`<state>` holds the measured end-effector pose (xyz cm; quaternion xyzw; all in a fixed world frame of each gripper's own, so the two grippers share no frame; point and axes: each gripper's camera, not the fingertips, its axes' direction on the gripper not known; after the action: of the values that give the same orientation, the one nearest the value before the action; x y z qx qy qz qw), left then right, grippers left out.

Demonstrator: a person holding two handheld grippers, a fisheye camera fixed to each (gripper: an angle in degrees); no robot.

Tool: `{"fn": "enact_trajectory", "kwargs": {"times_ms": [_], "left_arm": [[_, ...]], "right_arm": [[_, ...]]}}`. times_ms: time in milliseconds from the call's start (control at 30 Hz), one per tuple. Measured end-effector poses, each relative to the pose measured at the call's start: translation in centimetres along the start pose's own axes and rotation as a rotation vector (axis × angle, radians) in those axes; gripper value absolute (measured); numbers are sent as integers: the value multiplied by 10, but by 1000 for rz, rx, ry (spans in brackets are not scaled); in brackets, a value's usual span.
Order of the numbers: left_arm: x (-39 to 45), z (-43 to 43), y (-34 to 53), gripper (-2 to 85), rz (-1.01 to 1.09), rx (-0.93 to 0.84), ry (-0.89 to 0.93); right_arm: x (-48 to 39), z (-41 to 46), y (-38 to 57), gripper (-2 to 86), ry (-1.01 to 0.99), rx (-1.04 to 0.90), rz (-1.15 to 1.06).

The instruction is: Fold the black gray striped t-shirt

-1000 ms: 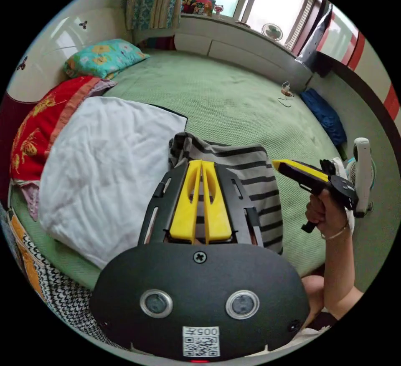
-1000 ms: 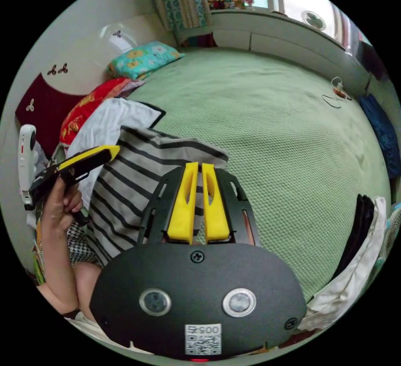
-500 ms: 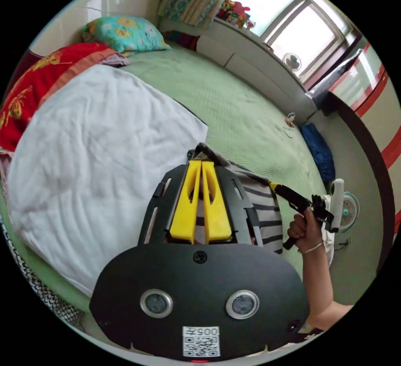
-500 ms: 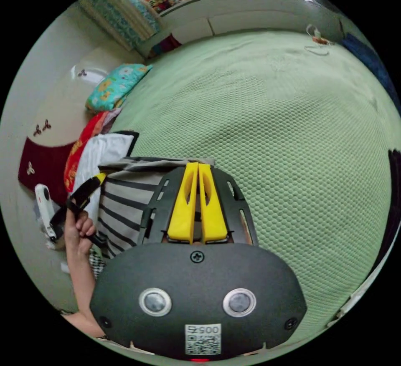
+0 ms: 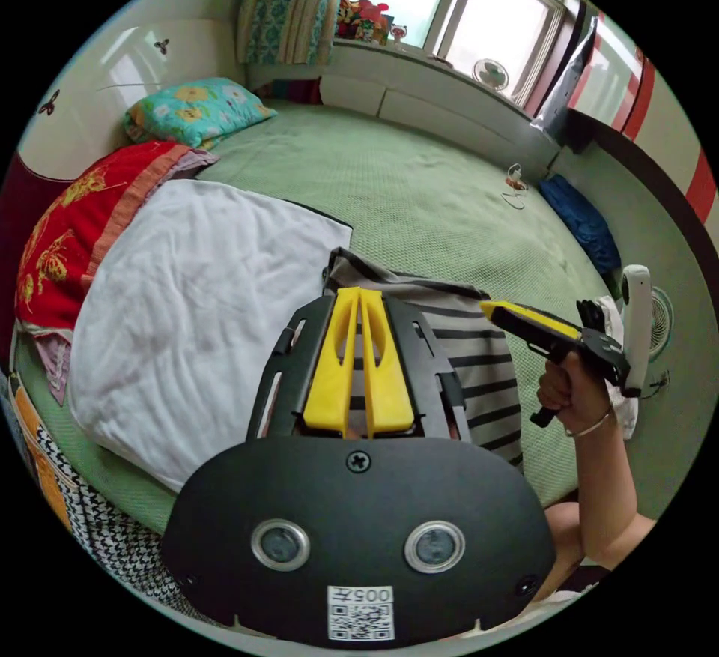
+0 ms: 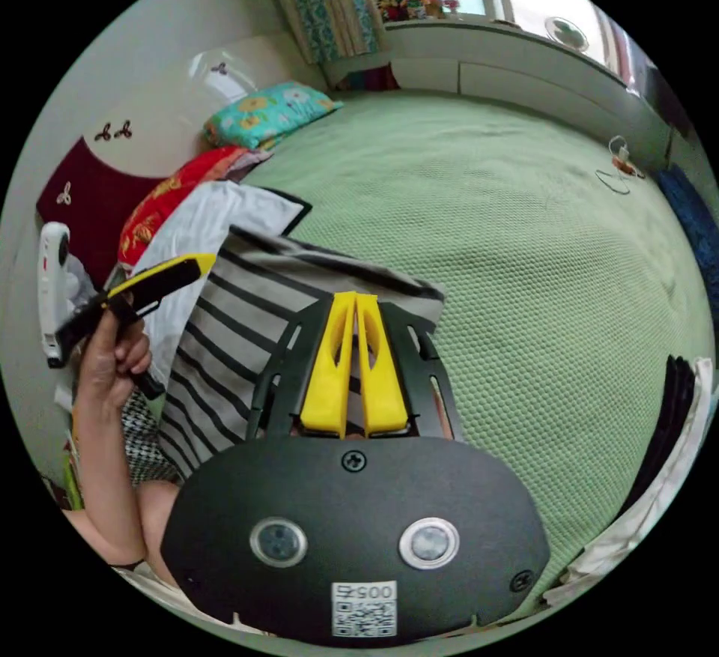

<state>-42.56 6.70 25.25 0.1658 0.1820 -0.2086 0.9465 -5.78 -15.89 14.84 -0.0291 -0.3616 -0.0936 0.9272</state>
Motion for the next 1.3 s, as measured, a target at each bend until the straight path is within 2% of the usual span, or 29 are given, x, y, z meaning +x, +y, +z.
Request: {"fn": "enact_trajectory", "kwargs": {"times_ms": [233,333,567,700,767,867,1100,1167,1300], "left_arm": [[-23,-10,5,-7,-75,1,23],[-26,-16,10,-7,-63,0,-7],[-29,-36,23,-6,-65,19,10],[-24,-55,35,-7,-46,43,27],[-19,-67,43,-7,-24,57,11],[-7,-87,62,-7,15,68,-24],[29,-117,133,-6,85,-7,-55],[37,-128,147,-4,85,-24,-45],[47,-148,212,9,59,-12,-20]], "right_arm": [[-97,9,-42,-11,-87,17,-197],[-130,32,-74,-11,-88,-53,-245],[-162,97,-135,-11,63,-247,-184],[-155,31,-144,-11,-50,-84,-136],[-160,-35,-116,-11,17,82,-224],[-157,-95,-44,-11,191,206,-245],[-127,-111,113,-7,247,34,-60],[-123,-111,150,-2,204,-11,-40],[-113,-122,189,46,80,96,-23]]}}
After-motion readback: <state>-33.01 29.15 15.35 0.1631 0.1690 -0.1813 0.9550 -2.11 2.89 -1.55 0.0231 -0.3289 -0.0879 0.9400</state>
